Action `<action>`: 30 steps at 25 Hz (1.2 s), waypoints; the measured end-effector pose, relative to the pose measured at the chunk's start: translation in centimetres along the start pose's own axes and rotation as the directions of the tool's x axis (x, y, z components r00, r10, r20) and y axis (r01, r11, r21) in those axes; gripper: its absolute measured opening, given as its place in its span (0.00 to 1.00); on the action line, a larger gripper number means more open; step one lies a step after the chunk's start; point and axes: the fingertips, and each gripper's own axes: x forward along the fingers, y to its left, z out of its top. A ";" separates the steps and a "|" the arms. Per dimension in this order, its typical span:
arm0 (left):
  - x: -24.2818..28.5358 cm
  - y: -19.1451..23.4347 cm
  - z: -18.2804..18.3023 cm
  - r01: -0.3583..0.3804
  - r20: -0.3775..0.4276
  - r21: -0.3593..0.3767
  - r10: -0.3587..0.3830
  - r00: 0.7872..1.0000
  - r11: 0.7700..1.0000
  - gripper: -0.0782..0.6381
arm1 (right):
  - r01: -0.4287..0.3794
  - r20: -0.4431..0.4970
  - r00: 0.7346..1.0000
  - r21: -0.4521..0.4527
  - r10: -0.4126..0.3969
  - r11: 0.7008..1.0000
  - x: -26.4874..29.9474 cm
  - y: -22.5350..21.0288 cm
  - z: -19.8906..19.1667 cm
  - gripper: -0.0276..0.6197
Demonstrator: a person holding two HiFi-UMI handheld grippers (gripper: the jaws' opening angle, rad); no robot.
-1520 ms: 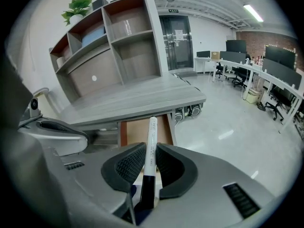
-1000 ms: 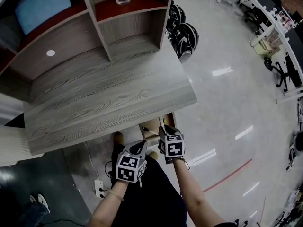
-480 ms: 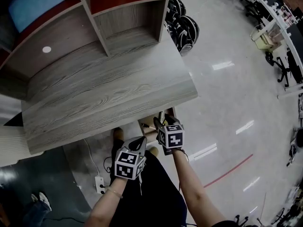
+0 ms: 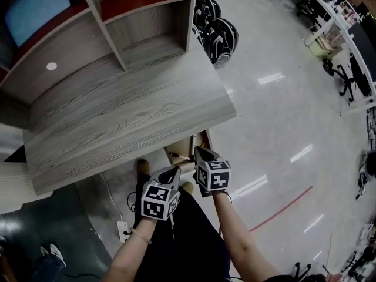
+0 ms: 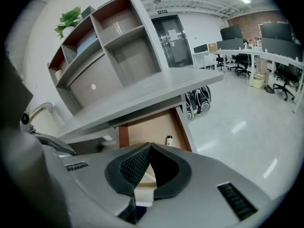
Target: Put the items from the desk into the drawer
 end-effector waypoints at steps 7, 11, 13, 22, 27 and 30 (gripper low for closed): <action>-0.1 -0.9 0.2 0.019 0.006 0.021 -0.019 1.000 1.000 0.15 | 0.071 0.159 0.985 -0.052 -0.061 0.996 -3.6 0.5 2.0 0.03; -0.5 -1.3 0.6 0.024 0.012 0.029 -0.024 1.000 0.999 0.15 | 0.102 0.258 0.962 -0.031 -0.091 0.994 -6.7 0.9 2.7 0.03; -0.8 -1.6 0.6 0.027 0.016 0.034 -0.028 0.999 0.999 0.15 | 0.116 0.288 0.951 -0.004 -0.110 0.993 -8.0 0.9 2.6 0.03; -2.9 -3.0 1.3 0.045 0.046 0.058 -0.048 0.998 0.997 0.15 | 0.096 0.329 0.937 0.069 -0.113 0.993 -12.4 2.5 2.1 0.03; -4.0 -3.4 2.0 0.048 0.071 0.068 -0.053 0.996 0.997 0.15 | 0.086 0.345 0.934 0.044 -0.096 0.995 -14.8 3.5 2.1 0.03; -4.3 -3.9 2.3 0.054 0.082 0.087 -0.061 0.995 0.995 0.15 | 0.077 0.355 0.931 0.028 -0.082 0.997 -15.6 3.9 2.3 0.03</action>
